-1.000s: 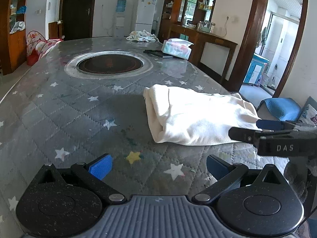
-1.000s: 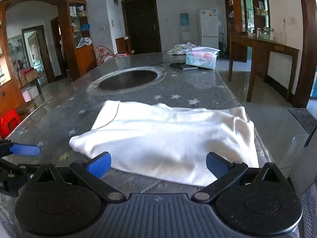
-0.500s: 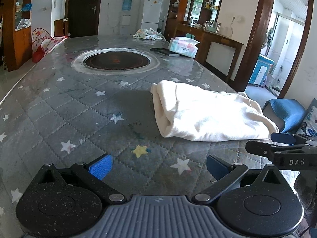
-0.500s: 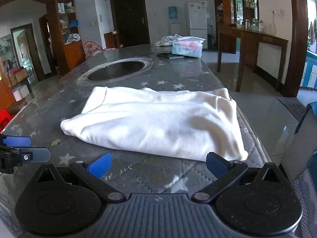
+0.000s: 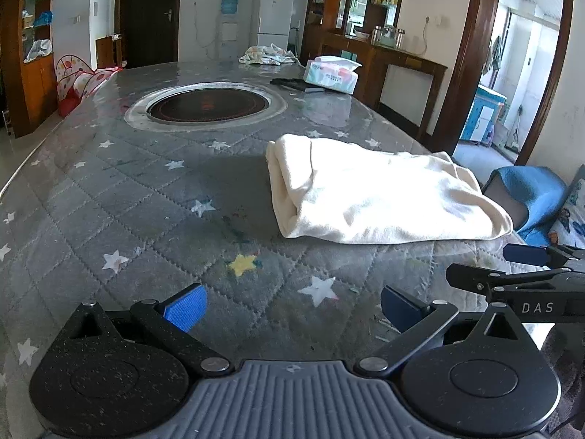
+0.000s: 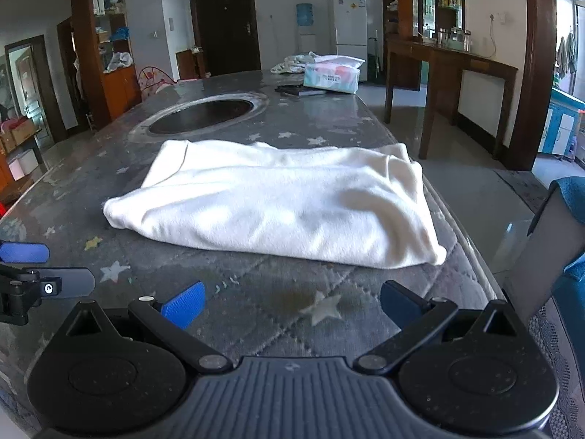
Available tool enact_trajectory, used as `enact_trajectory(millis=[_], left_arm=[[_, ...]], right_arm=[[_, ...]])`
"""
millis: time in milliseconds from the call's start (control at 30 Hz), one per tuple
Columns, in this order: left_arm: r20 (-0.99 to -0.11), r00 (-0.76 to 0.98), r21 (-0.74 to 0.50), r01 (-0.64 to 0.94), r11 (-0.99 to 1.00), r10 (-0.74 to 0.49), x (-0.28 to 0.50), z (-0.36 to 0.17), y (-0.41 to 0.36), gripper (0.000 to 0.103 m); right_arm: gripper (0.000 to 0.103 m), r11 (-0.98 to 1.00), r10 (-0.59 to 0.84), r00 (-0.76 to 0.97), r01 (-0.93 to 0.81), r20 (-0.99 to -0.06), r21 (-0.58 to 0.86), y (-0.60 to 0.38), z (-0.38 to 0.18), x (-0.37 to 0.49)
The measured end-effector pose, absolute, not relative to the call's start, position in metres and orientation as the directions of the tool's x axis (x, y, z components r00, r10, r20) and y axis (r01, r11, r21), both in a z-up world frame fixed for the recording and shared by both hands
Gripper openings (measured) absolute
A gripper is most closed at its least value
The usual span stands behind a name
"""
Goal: Fold clothes
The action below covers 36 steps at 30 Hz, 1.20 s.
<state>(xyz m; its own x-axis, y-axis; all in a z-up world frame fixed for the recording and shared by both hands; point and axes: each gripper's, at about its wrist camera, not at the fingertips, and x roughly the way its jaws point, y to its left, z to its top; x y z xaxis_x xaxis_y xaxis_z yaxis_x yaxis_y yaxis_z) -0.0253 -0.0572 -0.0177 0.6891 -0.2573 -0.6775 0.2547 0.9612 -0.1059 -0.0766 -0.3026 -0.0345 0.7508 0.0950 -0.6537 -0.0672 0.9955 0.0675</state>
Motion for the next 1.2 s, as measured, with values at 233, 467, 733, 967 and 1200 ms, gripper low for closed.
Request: enact_trajectory(millis=[233, 467, 733, 967, 1200], left_arm=[[-0.688, 0.678, -0.110, 0.254, 0.961, -0.258, -0.025, -0.021, -0.060, 0.103], [-0.704, 0.660, -0.112, 0.262, 0.958, -0.263, -0.024, -0.026, -0.065, 0.103], [-0.715, 0.650, -0.102, 0.266, 0.958, -0.257, -0.024, -0.029, -0.071, 0.103], [-0.720, 0.650, -0.083, 0.266, 0.961, -0.242, -0.024, -0.030, -0.074, 0.103], [-0.724, 0.653, -0.056, 0.263, 0.963, -0.220, -0.025, -0.032, -0.078, 0.103]], right_arm=[[0.103, 0.997, 0.068, 0.741, -0.067, -0.668, 0.028, -0.296, -0.041, -0.078], [0.103, 0.998, 0.058, 0.750, -0.067, -0.659, 0.011, -0.294, -0.044, -0.080], [0.103, 0.997, 0.058, 0.749, -0.071, -0.660, 0.007, -0.294, -0.045, -0.078], [0.103, 0.998, 0.056, 0.744, -0.070, -0.665, 0.005, -0.293, -0.045, -0.077], [0.103, 0.998, 0.056, 0.746, -0.070, -0.664, 0.006, -0.294, -0.045, -0.077]])
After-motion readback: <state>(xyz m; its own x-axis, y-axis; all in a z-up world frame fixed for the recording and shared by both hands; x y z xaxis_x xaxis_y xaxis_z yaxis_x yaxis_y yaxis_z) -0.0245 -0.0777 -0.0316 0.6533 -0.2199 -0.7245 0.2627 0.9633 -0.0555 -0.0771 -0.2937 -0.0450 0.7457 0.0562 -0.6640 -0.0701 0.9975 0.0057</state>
